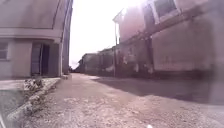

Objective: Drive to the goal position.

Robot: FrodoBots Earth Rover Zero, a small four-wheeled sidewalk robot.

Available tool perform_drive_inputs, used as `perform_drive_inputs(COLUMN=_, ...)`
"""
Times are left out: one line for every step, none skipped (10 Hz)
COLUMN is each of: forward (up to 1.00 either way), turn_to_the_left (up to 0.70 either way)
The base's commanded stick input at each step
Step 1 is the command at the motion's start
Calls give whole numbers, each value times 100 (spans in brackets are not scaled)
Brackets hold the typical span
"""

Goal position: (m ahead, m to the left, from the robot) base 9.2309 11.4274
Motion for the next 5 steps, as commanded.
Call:
perform_drive_inputs(forward=45, turn_to_the_left=21)
perform_drive_inputs(forward=45, turn_to_the_left=17)
perform_drive_inputs(forward=45, turn_to_the_left=1)
perform_drive_inputs(forward=45, turn_to_the_left=0)
perform_drive_inputs(forward=45, turn_to_the_left=8)
